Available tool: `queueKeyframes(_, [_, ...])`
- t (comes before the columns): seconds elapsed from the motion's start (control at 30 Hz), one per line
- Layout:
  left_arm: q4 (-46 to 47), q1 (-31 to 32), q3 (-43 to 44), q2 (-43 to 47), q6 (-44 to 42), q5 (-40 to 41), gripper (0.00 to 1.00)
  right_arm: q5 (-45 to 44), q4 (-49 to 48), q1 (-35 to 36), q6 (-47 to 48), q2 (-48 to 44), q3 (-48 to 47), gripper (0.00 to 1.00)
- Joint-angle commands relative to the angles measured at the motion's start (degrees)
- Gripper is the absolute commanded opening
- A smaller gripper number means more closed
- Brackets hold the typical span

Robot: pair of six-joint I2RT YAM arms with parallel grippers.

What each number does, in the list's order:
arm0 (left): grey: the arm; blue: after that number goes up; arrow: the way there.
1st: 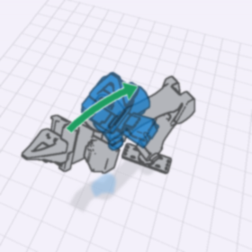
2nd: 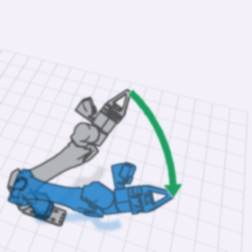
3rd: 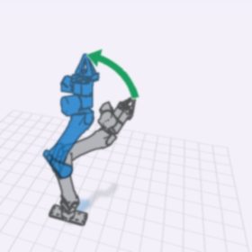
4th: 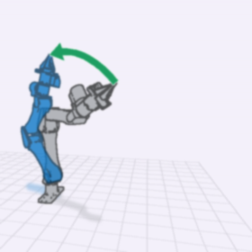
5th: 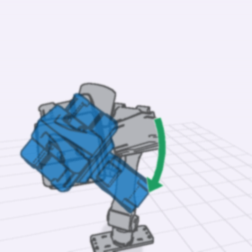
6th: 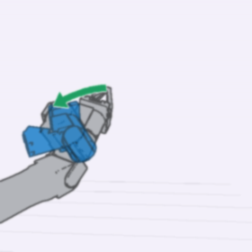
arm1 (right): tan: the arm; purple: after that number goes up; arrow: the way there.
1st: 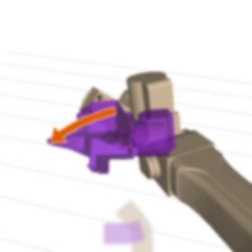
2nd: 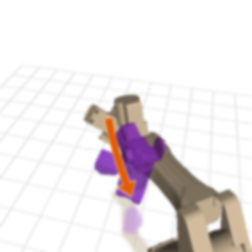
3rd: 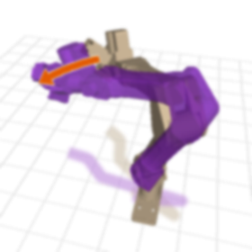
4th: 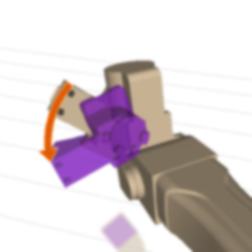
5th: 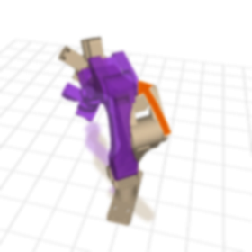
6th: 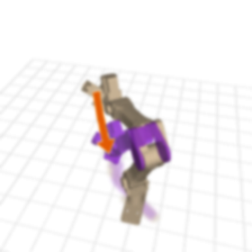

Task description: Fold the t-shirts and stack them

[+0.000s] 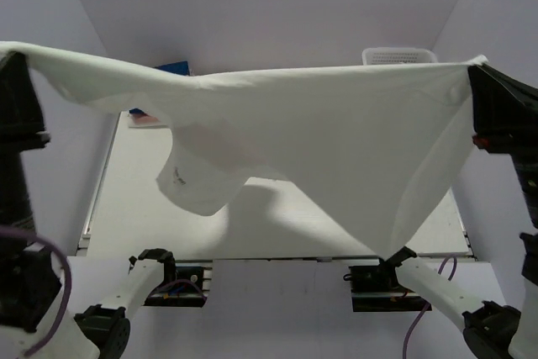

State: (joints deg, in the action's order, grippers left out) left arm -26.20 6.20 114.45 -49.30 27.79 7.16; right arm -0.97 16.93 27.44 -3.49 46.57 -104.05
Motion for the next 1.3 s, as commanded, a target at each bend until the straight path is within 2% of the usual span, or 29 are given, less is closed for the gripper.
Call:
queueKeyframes(0.0, [-1.1, 0.0, 8.5, -1.7, -4.1, 3.1, 0.00, 4.8, 0.8, -0.1, -0.1, -2.6, -2.6, 0.00])
queueKeyframes(0.17, [2.0, 0.0, 13.0, -6.3, -5.4, 0.3, 0.00, 2.8, 1.2, -0.2, -1.0, -3.9, -0.5, 0.00])
queueKeyframes(0.3, [4.9, 0.0, 9.0, -9.8, -4.7, -0.7, 0.00, -3.2, -0.7, -0.1, -1.5, -3.0, 7.7, 0.00])
queueKeyframes(0.37, [8.3, 0.0, 3.2, -12.4, -4.7, -1.4, 0.00, -7.4, -2.7, 0.0, -2.3, -2.2, 11.2, 0.00])
queueKeyframes(0.4, [9.0, 0.0, 1.4, -13.6, -4.7, -1.4, 0.00, -12.8, -4.2, 0.1, -3.4, -1.3, 17.2, 0.00])
queueKeyframes(0.47, [11.3, 0.0, -3.7, -18.4, -4.7, -2.2, 0.00, -17.1, -6.3, -0.1, -4.4, 2.1, 24.3, 0.00])
queueKeyframes(0.5, [12.6, 0.0, -5.7, -20.1, -4.7, -2.2, 0.00, -23.7, -7.7, -0.2, -5.6, 3.3, 26.2, 0.00])
queueKeyframes(0.57, [18.8, 0.0, -16.9, -25.1, -4.7, -3.1, 0.00, -30.0, -11.3, -0.6, -7.8, 8.2, 33.4, 0.00])
queueKeyframes(0.6, [20.6, 0.0, -17.0, -27.0, -4.7, -3.6, 0.00, -30.7, -11.7, -1.5, -8.9, 9.8, 35.0, 0.00])
queueKeyframes(0.67, [23.8, 0.0, -24.9, -30.9, -3.9, -5.5, 0.00, -30.6, -12.3, -2.0, -11.9, 16.4, 40.0, 0.00])
queueKeyframes(0.73, [26.8, 0.0, -30.9, -38.2, -3.9, -6.1, 0.00, -28.4, -13.0, -4.3, -16.2, 21.9, 42.5, 0.00])
queueKeyframes(0.8, [27.8, -0.6, -34.9, -46.2, -3.4, -7.8, 0.02, -22.4, -13.1, -6.5, -17.2, 29.6, 46.3, 0.00])
queueKeyframes(0.83, [27.8, -0.6, -35.4, -49.0, -3.4, -9.2, 0.20, -20.2, -13.8, -6.9, -17.0, 31.4, 46.8, 0.00])
queueKeyframes(0.87, [27.1, -0.6, -35.4, -51.8, -3.4, -10.0, 0.37, -19.7, -13.1, -7.7, -16.9, 34.9, 47.2, 0.38])
queueKeyframes(0.9, [26.2, -0.6, -33.5, -54.6, -3.9, -11.1, 0.52, -18.9, -12.7, -8.0, -16.3, 37.9, 47.0, 0.54])
queueKeyframes(0.93, [24.1, -0.6, -32.1, -57.3, -3.9, -13.0, 0.99, -18.5, -11.5, -8.7, -16.3, 39.2, 45.8, 0.74])
queueKeyframes(0.97, [22.8, -0.6, -30.3, -61.8, -3.9, -13.0, 1.00, -18.3, -11.1, -9.3, -15.6, 40.3, 44.3, 0.90])
queueKeyframes(1.0, [21.2, -0.6, -26.6, -63.4, -3.9, -13.6, 1.00, -17.9, -11.0, -9.7, -15.2, 41.8, 43.8, 0.90])
queueKeyframes(1.1, [20.0, 0.5, -24.7, -64.5, -5.0, -12.7, 1.00, -14.9, -11.6, -10.4, -13.8, 41.7, 43.0, 0.90])
queueKeyframes(1.27, [24.3, 0.5, -33.7, -58.2, -5.0, -15.7, 1.00, -11.6, -10.3, -11.5, -15.4, 41.1, 45.6, 0.90])
